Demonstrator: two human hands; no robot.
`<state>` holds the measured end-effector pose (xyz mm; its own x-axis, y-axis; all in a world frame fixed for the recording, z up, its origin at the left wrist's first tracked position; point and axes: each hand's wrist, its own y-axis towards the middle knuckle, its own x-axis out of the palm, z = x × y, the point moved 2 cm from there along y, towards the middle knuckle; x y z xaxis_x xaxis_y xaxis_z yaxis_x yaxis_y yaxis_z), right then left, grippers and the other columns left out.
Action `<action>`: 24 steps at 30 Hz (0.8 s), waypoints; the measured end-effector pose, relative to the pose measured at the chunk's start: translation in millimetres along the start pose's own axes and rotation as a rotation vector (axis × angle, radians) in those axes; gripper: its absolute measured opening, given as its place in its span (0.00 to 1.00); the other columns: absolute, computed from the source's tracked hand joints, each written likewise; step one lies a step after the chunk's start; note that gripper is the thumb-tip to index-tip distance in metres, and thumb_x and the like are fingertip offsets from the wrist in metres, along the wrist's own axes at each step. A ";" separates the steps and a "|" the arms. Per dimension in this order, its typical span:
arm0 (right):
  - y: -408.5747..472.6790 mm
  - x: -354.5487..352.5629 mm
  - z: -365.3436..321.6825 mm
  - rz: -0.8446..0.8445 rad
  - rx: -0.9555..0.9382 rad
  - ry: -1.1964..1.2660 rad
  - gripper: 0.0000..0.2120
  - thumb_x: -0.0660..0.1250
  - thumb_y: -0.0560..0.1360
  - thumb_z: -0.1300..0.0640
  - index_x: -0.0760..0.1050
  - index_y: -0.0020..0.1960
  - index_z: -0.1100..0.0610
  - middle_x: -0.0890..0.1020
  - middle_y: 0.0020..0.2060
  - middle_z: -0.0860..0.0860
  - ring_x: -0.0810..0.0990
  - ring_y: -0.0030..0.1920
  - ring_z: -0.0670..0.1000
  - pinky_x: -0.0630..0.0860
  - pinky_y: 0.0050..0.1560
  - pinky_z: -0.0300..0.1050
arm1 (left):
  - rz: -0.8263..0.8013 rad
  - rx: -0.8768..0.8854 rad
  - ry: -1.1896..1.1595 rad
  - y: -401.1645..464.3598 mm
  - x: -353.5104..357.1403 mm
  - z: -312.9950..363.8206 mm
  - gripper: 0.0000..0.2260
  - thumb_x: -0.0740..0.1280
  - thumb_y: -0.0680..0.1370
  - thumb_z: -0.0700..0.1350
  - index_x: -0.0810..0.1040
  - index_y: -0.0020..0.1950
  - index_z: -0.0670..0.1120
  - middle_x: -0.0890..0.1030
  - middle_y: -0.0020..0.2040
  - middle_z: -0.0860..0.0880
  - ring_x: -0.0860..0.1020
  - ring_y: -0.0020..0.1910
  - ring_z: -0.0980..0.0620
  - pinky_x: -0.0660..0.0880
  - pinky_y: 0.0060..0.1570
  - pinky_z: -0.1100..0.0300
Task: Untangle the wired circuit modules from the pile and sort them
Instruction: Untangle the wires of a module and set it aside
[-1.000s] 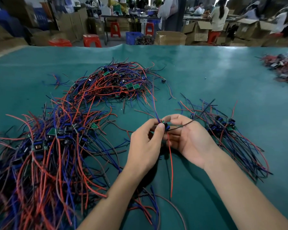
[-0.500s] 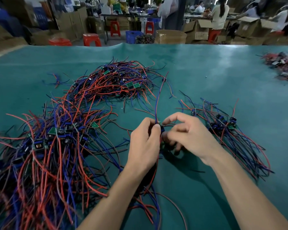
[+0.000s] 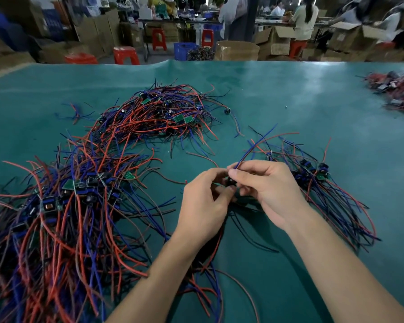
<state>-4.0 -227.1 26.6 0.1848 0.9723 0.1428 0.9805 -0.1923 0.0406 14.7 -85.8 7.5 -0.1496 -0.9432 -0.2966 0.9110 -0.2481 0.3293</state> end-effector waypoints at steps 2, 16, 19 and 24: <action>0.7 -0.5 0.7 0.044 -0.011 -0.003 0.06 0.75 0.72 0.67 0.87 0.40 0.58 0.83 0.34 0.54 0.77 0.32 0.46 0.74 0.31 0.36 | -0.016 -0.031 -0.036 0.8 -0.9 -0.9 0.10 0.71 0.75 0.35 0.82 0.54 0.47 0.85 0.43 0.53 0.84 0.38 0.57 0.81 0.47 0.57; 10.2 -39.6 -13.3 0.460 -0.386 -0.246 0.11 0.77 0.72 0.62 0.85 0.36 0.47 0.87 0.36 0.44 0.82 0.38 0.45 0.79 0.46 0.44 | -0.103 -0.117 -0.072 0.1 4.0 1.5 0.09 0.68 0.78 0.35 0.82 0.45 0.48 0.83 0.33 0.53 0.84 0.32 0.56 0.78 0.34 0.66; 9.0 -56.8 -21.2 0.637 -0.387 -0.078 0.11 0.74 0.75 0.66 0.83 0.40 0.51 0.84 0.32 0.43 0.78 0.34 0.44 0.75 0.37 0.38 | -0.109 -0.111 -0.054 -0.4 4.4 -0.7 0.06 0.68 0.78 0.36 0.84 0.47 0.45 0.84 0.34 0.48 0.84 0.32 0.57 0.76 0.35 0.68; 6.0 -65.9 -22.9 0.808 -0.181 0.140 0.10 0.67 0.80 0.66 0.77 0.43 0.54 0.80 0.33 0.52 0.75 0.27 0.45 0.69 0.28 0.39 | 0.003 -0.125 -0.128 1.5 1.0 -3.8 0.07 0.65 0.81 0.35 0.80 0.49 0.45 0.84 0.36 0.47 0.84 0.33 0.53 0.78 0.38 0.62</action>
<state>-11.8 -295.4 40.1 0.8039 0.5031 0.3173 0.5220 -0.8524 0.0291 17.4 -86.2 4.3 -0.1875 -0.9663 -0.1762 0.9511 -0.2234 0.2133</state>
